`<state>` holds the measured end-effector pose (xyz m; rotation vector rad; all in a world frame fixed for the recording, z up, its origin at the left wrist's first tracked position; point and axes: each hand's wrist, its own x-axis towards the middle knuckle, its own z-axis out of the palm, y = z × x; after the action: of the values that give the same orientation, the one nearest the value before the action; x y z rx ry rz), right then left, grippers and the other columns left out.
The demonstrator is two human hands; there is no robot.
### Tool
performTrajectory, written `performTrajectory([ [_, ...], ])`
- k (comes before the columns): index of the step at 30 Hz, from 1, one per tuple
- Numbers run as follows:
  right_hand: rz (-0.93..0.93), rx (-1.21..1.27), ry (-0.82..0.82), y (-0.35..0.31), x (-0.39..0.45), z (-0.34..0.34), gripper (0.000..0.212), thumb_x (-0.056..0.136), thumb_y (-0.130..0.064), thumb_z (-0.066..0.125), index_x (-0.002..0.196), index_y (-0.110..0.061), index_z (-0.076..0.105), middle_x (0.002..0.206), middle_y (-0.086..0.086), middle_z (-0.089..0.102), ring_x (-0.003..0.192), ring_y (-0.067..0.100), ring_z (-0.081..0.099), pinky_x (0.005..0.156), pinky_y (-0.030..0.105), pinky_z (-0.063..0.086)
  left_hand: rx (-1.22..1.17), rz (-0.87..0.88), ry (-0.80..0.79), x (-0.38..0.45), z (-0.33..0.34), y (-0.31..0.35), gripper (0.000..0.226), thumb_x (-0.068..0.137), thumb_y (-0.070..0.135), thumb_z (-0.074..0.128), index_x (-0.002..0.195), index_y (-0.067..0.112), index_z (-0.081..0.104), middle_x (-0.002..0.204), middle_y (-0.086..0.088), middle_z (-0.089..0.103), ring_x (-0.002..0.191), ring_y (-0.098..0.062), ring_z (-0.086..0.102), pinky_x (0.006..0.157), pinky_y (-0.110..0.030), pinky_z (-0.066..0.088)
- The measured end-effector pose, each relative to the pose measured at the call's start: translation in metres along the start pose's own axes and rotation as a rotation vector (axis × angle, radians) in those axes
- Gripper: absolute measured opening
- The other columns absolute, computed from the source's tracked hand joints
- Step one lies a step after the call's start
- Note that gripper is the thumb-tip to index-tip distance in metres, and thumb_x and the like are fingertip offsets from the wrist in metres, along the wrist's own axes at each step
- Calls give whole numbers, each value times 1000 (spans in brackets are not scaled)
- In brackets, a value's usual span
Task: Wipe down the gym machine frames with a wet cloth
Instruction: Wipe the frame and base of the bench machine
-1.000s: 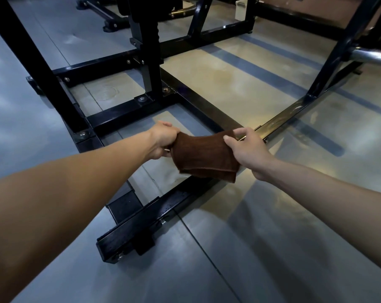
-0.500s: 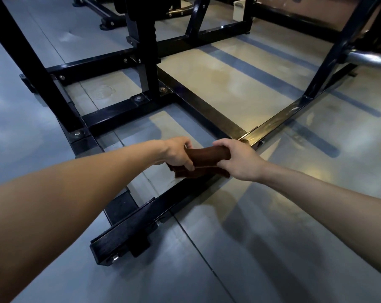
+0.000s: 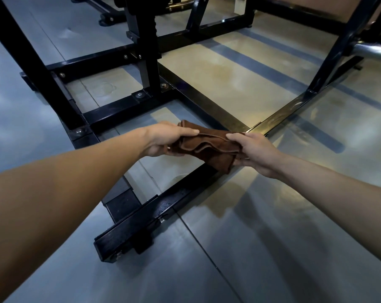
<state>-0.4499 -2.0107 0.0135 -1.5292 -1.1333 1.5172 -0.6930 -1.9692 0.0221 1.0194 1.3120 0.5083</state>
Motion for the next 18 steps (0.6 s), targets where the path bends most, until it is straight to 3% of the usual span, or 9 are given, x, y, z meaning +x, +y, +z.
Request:
performTrajectory([
  [2,71,115,-71,2,2,-2,14,100,-26,66,102,-16,75,86,1,74,74,13,69,72,30,60,-71,-3,-1,1,1,0,39,94,30,74,127,12,65,104,-6,76,95,-19,75,74,-35,62],
  [4,118,251,-168,2,2,-2,23,98,-12,64,119,-9,73,104,5,77,82,13,74,86,31,59,-94,3,3,-1,2,0,40,97,33,70,129,10,63,103,-7,76,93,-19,75,71,-33,62],
  [6,120,278,-200,1,1,-1,29,98,2,59,125,-1,69,114,10,77,94,16,77,83,29,61,-69,5,32,-1,1,-1,44,98,37,67,130,7,63,104,-9,75,89,-18,76,67,-29,61],
  [8,118,269,-165,0,0,0,26,99,5,56,122,0,69,108,11,78,90,17,78,72,27,62,-64,1,45,-2,1,-1,47,98,41,66,128,5,65,102,-9,74,82,-15,76,63,-25,59],
  [10,121,278,-114,0,1,0,26,101,2,57,124,1,69,105,10,79,88,17,78,70,27,62,-73,-4,1,-4,3,0,44,95,42,69,125,9,67,101,-6,74,83,-12,74,63,-21,58],
  [12,116,268,-104,-1,3,0,30,103,-6,58,131,-2,66,114,11,77,98,20,77,78,32,64,-69,-8,-61,-5,6,-1,33,95,30,72,123,15,68,106,-5,75,90,-11,73,65,-19,58],
  [16,129,161,-145,-1,0,-4,27,106,-27,58,133,-27,58,118,6,77,106,29,75,90,47,60,-118,-47,-64,-5,10,2,29,100,18,63,127,11,67,116,-9,75,98,-19,74,79,-29,62],
  [18,117,156,-167,-1,-1,-5,24,105,-29,59,129,-31,55,113,3,78,97,29,77,82,46,62,-177,-40,-80,-7,11,6,23,102,16,57,121,10,68,105,-9,78,88,-18,76,76,-30,63],
])
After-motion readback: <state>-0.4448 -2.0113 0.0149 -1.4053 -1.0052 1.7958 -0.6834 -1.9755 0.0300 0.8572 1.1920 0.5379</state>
